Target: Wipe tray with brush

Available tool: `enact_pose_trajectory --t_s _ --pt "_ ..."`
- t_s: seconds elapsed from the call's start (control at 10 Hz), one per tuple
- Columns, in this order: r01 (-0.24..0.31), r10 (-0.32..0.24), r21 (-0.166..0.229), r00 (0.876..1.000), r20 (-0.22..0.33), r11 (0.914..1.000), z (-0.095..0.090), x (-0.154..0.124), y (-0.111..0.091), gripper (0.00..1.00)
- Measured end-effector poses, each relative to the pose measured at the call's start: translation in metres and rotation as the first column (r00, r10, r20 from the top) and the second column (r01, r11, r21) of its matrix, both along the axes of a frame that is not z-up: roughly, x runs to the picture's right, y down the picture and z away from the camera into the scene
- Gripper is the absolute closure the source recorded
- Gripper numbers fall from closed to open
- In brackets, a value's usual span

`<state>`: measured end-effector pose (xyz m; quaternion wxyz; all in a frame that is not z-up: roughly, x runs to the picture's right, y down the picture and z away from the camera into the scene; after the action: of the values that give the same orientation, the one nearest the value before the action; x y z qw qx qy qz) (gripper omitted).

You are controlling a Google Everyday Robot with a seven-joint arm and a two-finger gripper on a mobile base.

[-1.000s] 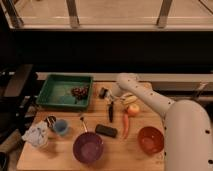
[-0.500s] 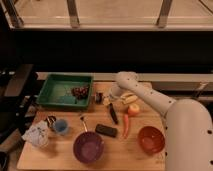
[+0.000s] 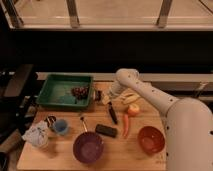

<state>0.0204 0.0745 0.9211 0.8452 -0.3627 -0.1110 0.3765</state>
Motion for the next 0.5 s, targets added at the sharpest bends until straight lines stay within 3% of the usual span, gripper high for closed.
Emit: enact_pose_trajectory --t_s 0.3,0.5 --pt "0.001 -0.001 0.025 1.0 -0.028 0.9997 -0.005 0.006 -0.007 1.0" --pt "0.006 0.0 0.063 0.996 -0.091 0.998 -0.025 0.026 -0.028 1.0"
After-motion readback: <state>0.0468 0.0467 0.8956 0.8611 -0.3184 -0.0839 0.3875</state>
